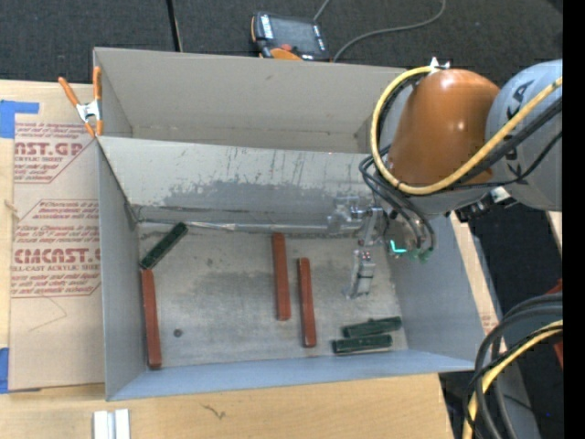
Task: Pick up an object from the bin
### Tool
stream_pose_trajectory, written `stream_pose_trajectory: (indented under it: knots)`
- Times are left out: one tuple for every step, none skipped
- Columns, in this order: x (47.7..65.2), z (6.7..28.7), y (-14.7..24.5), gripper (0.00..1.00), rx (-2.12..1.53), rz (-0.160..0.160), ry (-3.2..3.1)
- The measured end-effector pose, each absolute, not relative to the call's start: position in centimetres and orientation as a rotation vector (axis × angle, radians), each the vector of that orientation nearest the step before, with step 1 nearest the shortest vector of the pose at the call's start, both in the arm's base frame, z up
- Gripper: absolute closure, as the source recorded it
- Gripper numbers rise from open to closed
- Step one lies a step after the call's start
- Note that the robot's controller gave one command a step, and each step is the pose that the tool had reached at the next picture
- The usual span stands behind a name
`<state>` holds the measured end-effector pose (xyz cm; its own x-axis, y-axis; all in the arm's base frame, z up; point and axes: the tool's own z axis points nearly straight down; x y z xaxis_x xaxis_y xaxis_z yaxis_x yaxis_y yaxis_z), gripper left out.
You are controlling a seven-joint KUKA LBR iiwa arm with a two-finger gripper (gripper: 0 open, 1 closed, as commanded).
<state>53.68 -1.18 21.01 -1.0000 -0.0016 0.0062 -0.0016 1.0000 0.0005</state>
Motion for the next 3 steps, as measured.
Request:
stream_pose_trajectory:
  knots:
    - [53.7, 7.0, 1.5, 0.00, 1.049, -0.002, -2.965]
    - [53.9, 7.3, 1.5, 1.00, 1.048, 0.000, -2.970]
    - [55.0, 21.5, 5.2, 1.00, 1.009, 0.002, -2.986]
